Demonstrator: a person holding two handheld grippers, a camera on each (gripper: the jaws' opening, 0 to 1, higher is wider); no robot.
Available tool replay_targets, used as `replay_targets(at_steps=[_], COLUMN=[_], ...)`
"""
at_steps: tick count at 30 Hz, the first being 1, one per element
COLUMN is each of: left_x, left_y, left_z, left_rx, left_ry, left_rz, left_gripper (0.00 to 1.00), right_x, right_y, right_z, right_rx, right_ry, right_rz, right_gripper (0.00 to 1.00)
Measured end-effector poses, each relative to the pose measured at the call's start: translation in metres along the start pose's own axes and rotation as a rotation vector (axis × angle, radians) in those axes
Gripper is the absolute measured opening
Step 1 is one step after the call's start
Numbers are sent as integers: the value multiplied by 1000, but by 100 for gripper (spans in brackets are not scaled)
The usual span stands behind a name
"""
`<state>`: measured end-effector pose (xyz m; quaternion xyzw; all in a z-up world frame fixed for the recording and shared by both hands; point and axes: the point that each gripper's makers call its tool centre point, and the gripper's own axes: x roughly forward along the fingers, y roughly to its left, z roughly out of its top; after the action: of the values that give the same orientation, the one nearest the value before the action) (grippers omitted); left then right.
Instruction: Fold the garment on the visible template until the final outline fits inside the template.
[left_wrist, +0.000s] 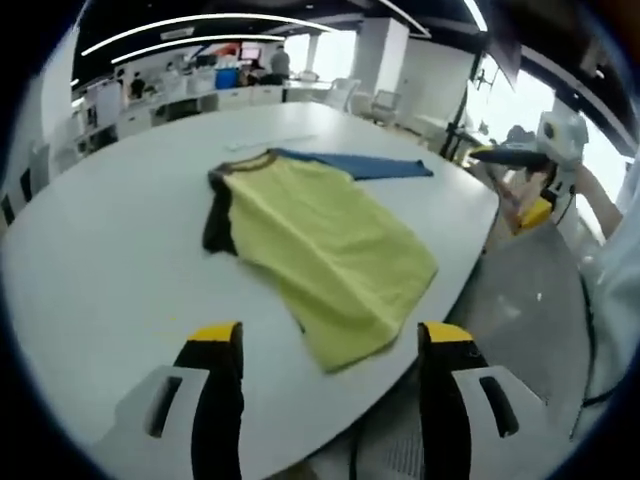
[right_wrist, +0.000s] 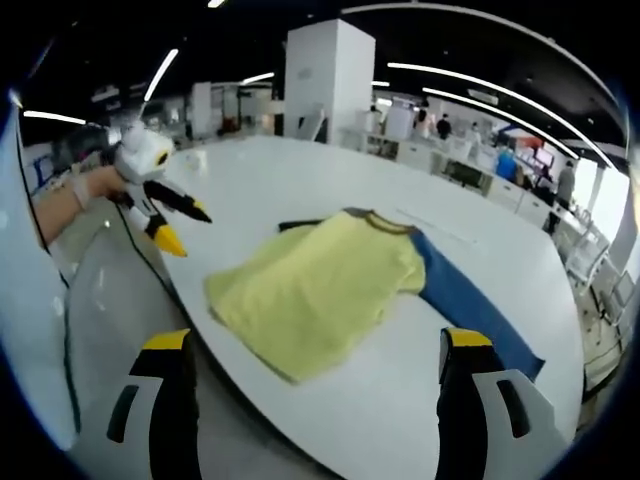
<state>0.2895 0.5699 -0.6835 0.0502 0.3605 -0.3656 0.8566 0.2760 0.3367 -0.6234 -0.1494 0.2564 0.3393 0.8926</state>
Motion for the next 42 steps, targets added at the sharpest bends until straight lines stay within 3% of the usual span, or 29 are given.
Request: replay_targets(at_steps=[18,27,36,42], left_x=[28,38,40,43], left_y=[-5,-4,-1,0], left_z=[-22,-38,-42,-51], left_rx=[-63,-117,-121,-132], left_ry=[61,96,127,169], left_rz=[-75,-77,-90,-94], left_gripper=[52,45,31,29], right_x=[4,9,16,20], right_y=[12,14,20,23], right_z=[4,8,8,12], right_rx=[11,3,-4,-12], right_ry=[-18,-27,-25,-31], right_rz=[41,62,85,103], right_gripper=[100,100,100,100])
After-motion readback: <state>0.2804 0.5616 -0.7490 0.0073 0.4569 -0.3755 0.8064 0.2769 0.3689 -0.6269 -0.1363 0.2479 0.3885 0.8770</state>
